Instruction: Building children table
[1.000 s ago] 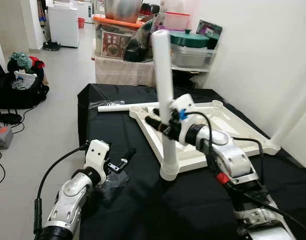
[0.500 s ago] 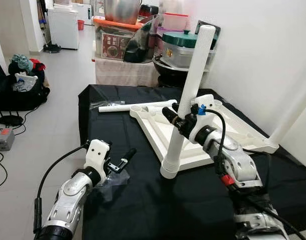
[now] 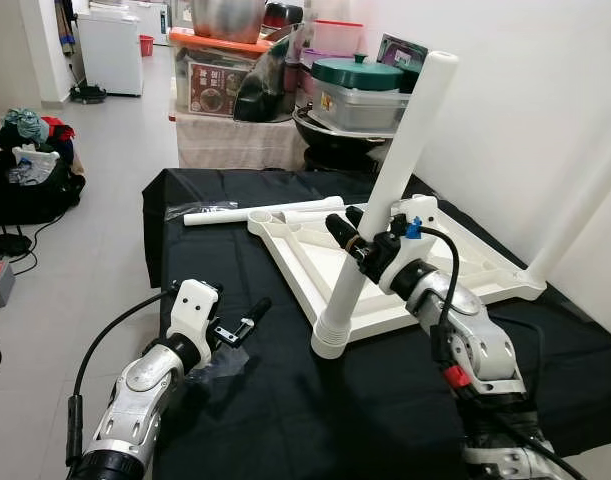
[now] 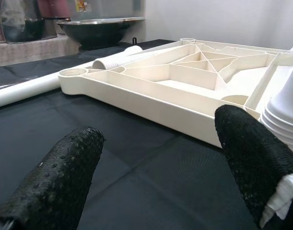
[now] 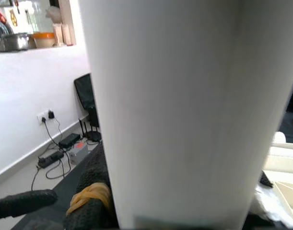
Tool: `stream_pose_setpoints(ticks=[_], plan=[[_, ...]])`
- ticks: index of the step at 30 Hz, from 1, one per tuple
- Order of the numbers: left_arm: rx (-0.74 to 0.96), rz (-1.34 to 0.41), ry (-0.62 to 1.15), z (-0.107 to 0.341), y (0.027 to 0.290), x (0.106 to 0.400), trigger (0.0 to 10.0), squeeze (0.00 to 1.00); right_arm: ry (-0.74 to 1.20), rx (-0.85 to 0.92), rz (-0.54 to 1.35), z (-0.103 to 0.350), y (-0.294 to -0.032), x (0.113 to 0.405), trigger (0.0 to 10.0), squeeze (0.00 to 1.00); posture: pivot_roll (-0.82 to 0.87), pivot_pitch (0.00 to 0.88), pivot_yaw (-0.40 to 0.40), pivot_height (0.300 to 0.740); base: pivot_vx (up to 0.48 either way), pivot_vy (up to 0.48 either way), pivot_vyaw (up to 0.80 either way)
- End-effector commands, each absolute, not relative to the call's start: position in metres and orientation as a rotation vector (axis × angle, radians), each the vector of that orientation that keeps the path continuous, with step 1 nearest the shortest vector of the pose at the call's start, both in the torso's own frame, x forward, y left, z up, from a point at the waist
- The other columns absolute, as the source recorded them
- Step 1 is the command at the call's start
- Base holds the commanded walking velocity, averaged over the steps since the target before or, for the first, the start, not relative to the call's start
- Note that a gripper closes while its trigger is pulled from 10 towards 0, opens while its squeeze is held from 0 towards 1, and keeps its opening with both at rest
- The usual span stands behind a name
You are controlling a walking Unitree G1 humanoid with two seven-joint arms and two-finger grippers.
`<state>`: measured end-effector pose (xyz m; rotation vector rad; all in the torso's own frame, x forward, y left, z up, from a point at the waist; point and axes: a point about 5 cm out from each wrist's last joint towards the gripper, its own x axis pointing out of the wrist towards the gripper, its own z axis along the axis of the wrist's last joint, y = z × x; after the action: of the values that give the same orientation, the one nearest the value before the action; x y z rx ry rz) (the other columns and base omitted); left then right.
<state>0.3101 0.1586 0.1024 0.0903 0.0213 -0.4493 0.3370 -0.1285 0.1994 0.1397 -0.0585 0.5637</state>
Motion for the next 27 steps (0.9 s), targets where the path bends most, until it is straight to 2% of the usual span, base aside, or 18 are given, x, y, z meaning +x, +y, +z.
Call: stream_pose_setpoints(ticks=[1, 13, 27], plan=[[0.097, -0.468, 0.031, 0.102, 0.154, 0.312, 10.0, 0.00, 0.276, 0.188, 0.511, 0.126, -0.131, 0.326, 0.0, 0.00, 0.06, 0.000, -0.100, 0.740, 0.000, 0.000, 0.00], [0.090, -0.469, 0.032, 0.102, 0.153, 0.313, 10.0, 0.00, 0.326, 0.243, 0.609, 0.119, -0.120, 0.312, 0.0, 0.00, 0.06, 0.000, -0.098, 0.740, 0.000, 0.000, 0.00], [0.083, -0.473, 0.036, 0.101, 0.152, 0.312, 10.0, 0.00, 0.381, 0.199, 0.803, 0.119, -0.107, 0.272, 0.0, 0.00, 0.04, 0.000, -0.098, 0.740, 0.000, 0.000, 0.00]])
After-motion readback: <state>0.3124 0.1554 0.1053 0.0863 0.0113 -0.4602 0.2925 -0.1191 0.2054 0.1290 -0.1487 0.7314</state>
